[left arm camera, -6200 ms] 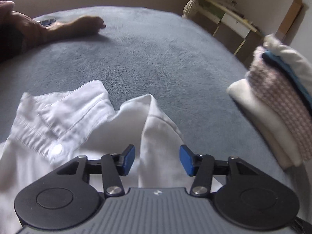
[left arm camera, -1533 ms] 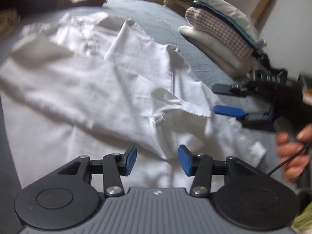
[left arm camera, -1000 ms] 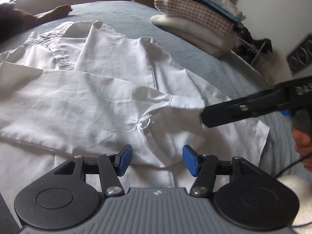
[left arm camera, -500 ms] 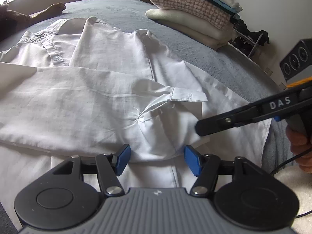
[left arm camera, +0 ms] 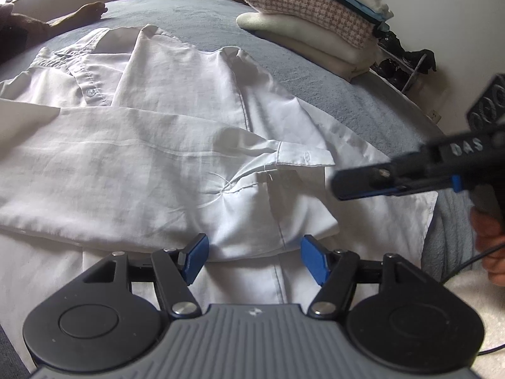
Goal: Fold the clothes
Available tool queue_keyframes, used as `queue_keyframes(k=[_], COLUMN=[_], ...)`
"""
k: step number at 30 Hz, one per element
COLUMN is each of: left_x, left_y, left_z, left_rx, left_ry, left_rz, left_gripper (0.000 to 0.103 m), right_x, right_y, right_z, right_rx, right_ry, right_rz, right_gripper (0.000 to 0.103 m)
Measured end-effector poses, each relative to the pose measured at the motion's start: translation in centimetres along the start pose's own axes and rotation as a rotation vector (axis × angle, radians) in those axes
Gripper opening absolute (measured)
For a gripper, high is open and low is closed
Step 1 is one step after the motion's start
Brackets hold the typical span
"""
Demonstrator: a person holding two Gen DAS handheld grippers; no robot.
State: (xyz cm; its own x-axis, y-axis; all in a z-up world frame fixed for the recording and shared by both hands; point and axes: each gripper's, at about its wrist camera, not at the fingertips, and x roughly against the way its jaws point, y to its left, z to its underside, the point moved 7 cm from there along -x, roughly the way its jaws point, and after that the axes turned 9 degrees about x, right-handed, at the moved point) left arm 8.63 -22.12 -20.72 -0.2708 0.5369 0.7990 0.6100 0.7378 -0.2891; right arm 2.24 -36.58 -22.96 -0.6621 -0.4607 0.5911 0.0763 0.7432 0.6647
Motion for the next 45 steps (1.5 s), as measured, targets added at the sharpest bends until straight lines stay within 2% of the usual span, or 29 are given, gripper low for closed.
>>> queue_keyframes(k=[1,4,7,14,18,27,29,35,38,41,45], left_x=[0.0,-0.1,-0.1,-0.1,0.1,2.5,3.1,3.6,3.5,3.4,3.1], left_y=[0.0,0.1,0.3,0.6,0.5,0.0,0.0,1.6,2.0,1.7,1.0], left_z=[0.0,0.0,-0.1,-0.5,-0.7,-1.6,-1.6,-0.4,0.5,1.1,1.1], left_rx=[-0.002,0.006,0.019,0.061,0.064,0.118,0.175,0.547,0.676,0.731,0.734], left_ry=[0.0,-0.002,0.0,0.012,0.011,-0.035,-0.036,-0.018,-0.026,-0.018,-0.013], left_rz=[0.001,0.007,0.02,0.056,0.037,-0.004,0.003,0.054,0.058,0.061,0.066], left_gripper=[0.067,0.067,0.067,0.068,0.069,0.072,0.072,0.072,0.071,0.071,0.071], right_x=[-0.7,-2.7,-3.3,-1.1,-1.4,-1.4,-1.4,-1.4,-1.5,-1.3,-1.0], right_y=[-0.1,-0.6,-0.3,0.5,-0.5,-1.3,-1.5,-1.7,-2.1,-2.2,-2.4], right_z=[-0.1,-0.4,-0.2,1.1,1.9,2.0,2.0,2.0,2.2,2.1,2.1], right_rx=[-0.009,-0.036,-0.046,-0.081,-0.139,-0.207,-0.218,-0.238,-0.264,-0.281,-0.303], right_ry=[0.011,0.043,0.046,-0.03,-0.032,-0.06,-0.066,-0.077,-0.076,-0.079,-0.082], right_rz=[-0.004,-0.017,-0.039,-0.04,-0.023,-0.046,-0.05,-0.061,-0.074,-0.091,-0.112], right_gripper=[0.028,0.029,0.001,0.0,0.0,0.0,0.0,0.003,0.003,0.004,0.007])
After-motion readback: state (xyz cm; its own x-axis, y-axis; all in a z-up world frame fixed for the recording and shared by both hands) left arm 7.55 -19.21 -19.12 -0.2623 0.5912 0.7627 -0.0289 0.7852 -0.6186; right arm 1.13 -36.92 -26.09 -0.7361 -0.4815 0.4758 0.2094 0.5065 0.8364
